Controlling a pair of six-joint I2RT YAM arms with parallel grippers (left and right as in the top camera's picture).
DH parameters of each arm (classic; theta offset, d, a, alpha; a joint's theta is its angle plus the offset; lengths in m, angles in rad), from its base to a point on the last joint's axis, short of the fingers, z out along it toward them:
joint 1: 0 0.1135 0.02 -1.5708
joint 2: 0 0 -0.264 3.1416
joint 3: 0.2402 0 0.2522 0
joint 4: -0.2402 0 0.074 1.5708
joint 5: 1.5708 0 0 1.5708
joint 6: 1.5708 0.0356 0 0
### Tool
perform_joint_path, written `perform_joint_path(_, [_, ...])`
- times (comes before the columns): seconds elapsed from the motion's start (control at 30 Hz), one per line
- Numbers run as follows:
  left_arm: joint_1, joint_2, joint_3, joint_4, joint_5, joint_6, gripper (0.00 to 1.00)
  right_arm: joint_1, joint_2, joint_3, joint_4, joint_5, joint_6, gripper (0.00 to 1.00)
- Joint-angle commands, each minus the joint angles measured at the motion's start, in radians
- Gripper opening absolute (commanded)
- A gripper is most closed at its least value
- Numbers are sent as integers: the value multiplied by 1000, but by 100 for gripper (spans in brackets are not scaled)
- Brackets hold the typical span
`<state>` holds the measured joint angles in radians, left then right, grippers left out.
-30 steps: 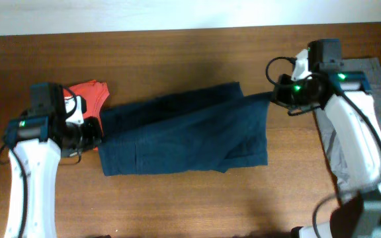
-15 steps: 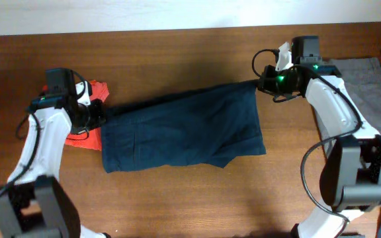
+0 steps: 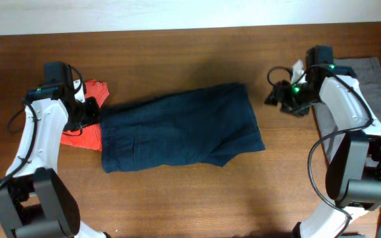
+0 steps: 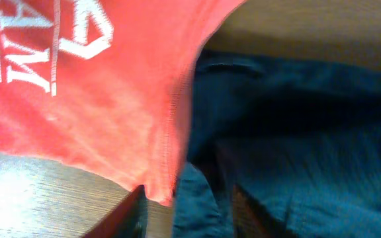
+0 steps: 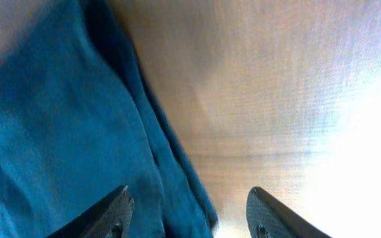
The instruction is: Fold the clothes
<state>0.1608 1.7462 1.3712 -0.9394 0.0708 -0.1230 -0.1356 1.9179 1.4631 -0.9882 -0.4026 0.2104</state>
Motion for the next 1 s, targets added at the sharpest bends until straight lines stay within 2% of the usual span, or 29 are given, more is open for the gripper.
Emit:
perform_joint_path(0.0, [-54, -39, 19, -16, 63, 60, 26, 37, -26, 10, -90, -57, -113, 59])
perform_joint_path(0.07, [-94, -39, 13, -7, 51, 83, 15, 89, -26, 10, -152, -56, -151, 51])
perform_joint_path(0.13, [-119, -39, 13, -4, -25, 87, 11, 122, -26, 10, -169, -32, -150, 43])
perform_joint_path(0.23, [-126, -39, 13, -4, -73, 87, 9, 167, -25, 2, -179, 40, -99, 41])
perform_joint_path(0.27, [-126, -39, 11, -1, -49, 87, 9, 180, -24, -7, -179, 72, -76, 42])
perform_joint_path(0.33, [-127, -39, 5, 8, 8, 97, 10, 203, -22, -32, -174, 135, -52, 59])
perform_joint_path(0.37, [-127, -38, -2, 13, 30, 112, 10, 212, -19, -51, -167, 172, -35, 61])
perform_joint_path(0.43, [-130, -30, -19, 26, 44, 117, 10, 224, -11, -90, -144, 185, -33, 59])
perform_joint_path(0.47, [-133, -24, -33, 38, 55, 117, 10, 226, -8, -108, -132, 176, -32, 51])
perform_joint_path(0.53, [-143, -10, -67, 66, 82, 117, 11, 226, -8, -142, -115, 146, -41, 22])
perform_joint_path(0.6, [-167, 18, -108, 100, 107, 117, 11, 222, -8, -150, -123, 164, -53, 4])
perform_joint_path(0.7, [-205, 64, -144, 143, 109, 117, 11, 199, -10, -149, -145, 261, -18, 4])
perform_joint_path(0.83, [-247, 132, -146, 155, 109, 116, 11, 118, -10, -149, -208, 488, 119, 4])
perform_joint_path(0.97, [-276, 170, -146, 173, 109, 116, 11, 34, -10, -149, -213, 493, 153, 4])
